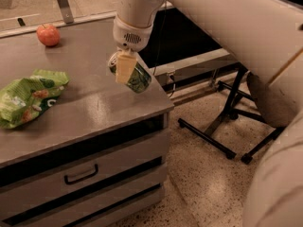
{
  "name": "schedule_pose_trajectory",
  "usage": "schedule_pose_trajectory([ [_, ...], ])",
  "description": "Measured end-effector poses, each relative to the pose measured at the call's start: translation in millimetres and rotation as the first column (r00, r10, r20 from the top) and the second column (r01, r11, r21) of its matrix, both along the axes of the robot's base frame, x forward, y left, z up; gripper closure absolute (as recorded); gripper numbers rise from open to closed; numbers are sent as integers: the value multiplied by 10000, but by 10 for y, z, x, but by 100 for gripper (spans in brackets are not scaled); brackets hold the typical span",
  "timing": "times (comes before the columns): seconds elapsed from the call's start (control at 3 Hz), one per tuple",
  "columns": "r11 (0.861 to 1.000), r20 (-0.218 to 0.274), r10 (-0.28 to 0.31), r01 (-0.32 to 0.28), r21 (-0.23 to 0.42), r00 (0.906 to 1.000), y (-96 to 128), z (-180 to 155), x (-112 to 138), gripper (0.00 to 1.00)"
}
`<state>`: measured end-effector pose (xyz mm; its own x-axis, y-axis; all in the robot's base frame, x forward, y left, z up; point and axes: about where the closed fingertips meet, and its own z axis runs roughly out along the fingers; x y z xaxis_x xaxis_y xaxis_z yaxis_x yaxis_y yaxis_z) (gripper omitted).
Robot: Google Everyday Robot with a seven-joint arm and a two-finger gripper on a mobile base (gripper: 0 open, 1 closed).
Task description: Knock green can over
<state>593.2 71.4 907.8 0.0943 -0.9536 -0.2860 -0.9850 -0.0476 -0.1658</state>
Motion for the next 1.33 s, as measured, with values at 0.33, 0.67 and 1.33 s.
schedule_pose_trajectory([
  [0.33, 9999, -40, 11, -11, 133, 10000, 4, -24, 5, 38],
  [0.67, 9997, -400, 68, -58, 254, 9992, 36, -218, 70, 15],
  [1.33, 9996, -500, 92, -79, 263, 9987, 52, -280, 87, 0],
])
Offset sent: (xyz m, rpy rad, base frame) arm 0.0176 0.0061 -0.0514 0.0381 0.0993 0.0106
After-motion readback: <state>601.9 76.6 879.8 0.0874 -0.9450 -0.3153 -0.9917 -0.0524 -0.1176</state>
